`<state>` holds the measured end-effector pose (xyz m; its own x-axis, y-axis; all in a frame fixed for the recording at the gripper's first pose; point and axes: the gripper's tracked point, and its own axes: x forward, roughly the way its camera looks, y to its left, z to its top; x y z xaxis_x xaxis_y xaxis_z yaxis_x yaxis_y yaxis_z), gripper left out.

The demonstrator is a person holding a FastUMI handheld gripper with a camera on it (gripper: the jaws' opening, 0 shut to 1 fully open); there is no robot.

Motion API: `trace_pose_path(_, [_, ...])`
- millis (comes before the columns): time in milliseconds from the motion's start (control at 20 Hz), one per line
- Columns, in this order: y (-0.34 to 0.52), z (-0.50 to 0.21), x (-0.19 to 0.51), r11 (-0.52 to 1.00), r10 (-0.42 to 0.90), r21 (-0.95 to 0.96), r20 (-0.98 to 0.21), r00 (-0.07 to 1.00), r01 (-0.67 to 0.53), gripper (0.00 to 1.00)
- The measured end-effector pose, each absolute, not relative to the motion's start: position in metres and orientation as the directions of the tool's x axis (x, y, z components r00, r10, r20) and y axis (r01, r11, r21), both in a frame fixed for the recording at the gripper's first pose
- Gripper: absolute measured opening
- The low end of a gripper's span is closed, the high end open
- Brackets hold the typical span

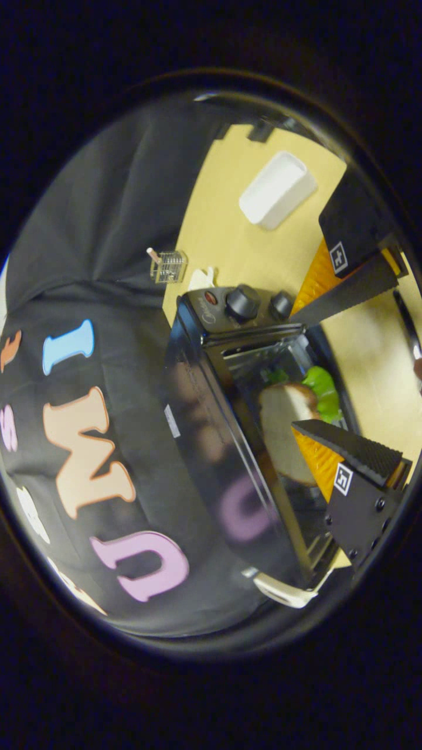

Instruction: Open the toaster oven, put the food inside, and close the toaster oven door.

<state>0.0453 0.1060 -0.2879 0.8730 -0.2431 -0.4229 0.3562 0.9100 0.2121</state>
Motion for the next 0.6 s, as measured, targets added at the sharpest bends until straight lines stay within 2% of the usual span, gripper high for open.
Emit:
trace_pose_path(250, [0.13,-0.289,-0.023,0.968,-0.209,0.014,-0.498,0.842,0.249,0.99])
trace_pose_path(600, [0.187,-0.339,-0.104,0.994,-0.111,-0.054,-0.643,0.758,0.099,0.98])
